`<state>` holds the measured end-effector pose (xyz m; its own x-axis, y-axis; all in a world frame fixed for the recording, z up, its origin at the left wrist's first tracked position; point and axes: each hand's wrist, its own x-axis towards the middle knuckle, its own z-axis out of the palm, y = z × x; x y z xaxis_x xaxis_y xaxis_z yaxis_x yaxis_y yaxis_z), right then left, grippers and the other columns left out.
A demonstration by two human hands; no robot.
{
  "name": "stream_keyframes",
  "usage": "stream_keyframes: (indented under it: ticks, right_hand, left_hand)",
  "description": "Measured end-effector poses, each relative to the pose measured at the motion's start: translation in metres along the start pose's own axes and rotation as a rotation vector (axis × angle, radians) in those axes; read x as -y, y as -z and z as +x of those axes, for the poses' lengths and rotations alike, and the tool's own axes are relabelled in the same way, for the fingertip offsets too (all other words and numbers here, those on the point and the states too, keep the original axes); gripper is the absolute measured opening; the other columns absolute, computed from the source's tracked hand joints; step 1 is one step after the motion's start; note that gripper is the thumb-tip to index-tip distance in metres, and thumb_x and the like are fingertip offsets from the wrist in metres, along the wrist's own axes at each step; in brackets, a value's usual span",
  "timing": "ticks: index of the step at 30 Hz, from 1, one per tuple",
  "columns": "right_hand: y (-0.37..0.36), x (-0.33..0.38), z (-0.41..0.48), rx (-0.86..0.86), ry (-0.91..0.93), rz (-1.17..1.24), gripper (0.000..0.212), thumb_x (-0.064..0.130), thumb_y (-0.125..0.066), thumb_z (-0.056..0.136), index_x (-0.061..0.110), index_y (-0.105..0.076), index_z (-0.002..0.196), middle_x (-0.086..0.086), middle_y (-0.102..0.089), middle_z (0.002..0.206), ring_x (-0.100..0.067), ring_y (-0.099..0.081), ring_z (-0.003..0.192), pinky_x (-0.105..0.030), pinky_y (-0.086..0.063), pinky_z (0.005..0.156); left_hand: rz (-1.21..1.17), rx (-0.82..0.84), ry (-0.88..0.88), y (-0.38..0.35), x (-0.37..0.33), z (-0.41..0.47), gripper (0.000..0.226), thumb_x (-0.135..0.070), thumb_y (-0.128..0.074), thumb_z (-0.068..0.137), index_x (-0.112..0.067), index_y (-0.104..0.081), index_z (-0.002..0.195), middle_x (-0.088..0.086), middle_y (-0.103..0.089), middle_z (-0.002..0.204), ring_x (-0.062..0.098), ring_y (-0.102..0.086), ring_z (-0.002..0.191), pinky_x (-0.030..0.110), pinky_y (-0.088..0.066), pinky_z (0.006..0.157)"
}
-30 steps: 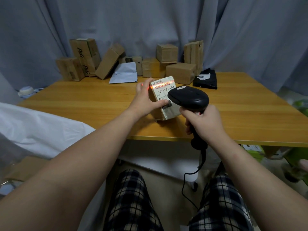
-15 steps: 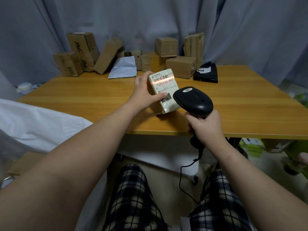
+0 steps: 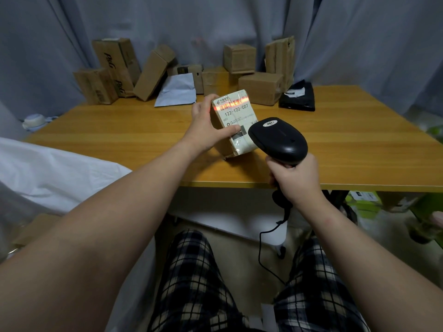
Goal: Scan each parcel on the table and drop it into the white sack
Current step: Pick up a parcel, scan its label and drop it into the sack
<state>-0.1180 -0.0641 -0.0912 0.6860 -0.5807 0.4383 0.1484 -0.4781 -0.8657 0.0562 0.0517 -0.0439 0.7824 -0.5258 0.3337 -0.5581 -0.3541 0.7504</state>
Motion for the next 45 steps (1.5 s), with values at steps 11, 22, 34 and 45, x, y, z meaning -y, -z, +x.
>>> stream_keyframes:
  ticks: [11,22,34,45]
  right_hand:
    - [0.012,0.006,-0.007,-0.002,0.001,-0.006,0.024,0.004,-0.068,0.081,-0.008,-0.059,0.062,-0.026,-0.058,0.054,-0.026,-0.056,0.047,-0.030,-0.045,0.047]
    - [0.025,0.042,0.023,0.084,-0.110,-0.096,0.026,0.009,-0.064,0.079,-0.005,-0.056,0.058,-0.015,-0.055,0.051,-0.021,-0.059,0.039,-0.033,-0.049,0.047]
    - [0.026,0.056,0.023,0.139,-0.174,-0.045,0.024,0.008,-0.063,0.079,0.006,-0.056,0.057,-0.012,-0.056,0.052,-0.024,-0.059,0.040,-0.032,-0.050,0.047]
    - [0.024,0.050,0.022,0.108,-0.221,0.011,0.021,0.006,-0.062,0.079,-0.003,-0.056,0.061,-0.016,-0.054,0.055,-0.024,-0.054,0.039,-0.032,-0.048,0.045]
  left_hand:
    - [-0.118,-0.038,0.036,-0.009,0.002,-0.004,0.085,-0.025,-0.079,0.077,-0.029,-0.024,0.141,0.008,-0.016,0.148,0.024,-0.025,0.137,0.024,-0.026,0.101]
    - [0.034,-0.219,-0.118,-0.014,0.011,0.007,0.078,-0.024,-0.083,0.071,-0.025,-0.033,0.131,0.008,-0.018,0.142,0.022,-0.030,0.133,0.034,-0.033,0.113]
    - [0.255,-0.283,-0.133,0.004,0.018,0.021,0.078,-0.027,-0.082,0.073,-0.028,-0.034,0.135,0.010,-0.008,0.153,0.035,-0.018,0.141,0.045,-0.030,0.115]
    - [0.249,-0.314,-0.134,0.006,0.021,0.025,0.078,-0.027,-0.081,0.073,-0.027,-0.034,0.135,0.009,-0.007,0.154,0.033,-0.016,0.142,0.045,-0.028,0.116]
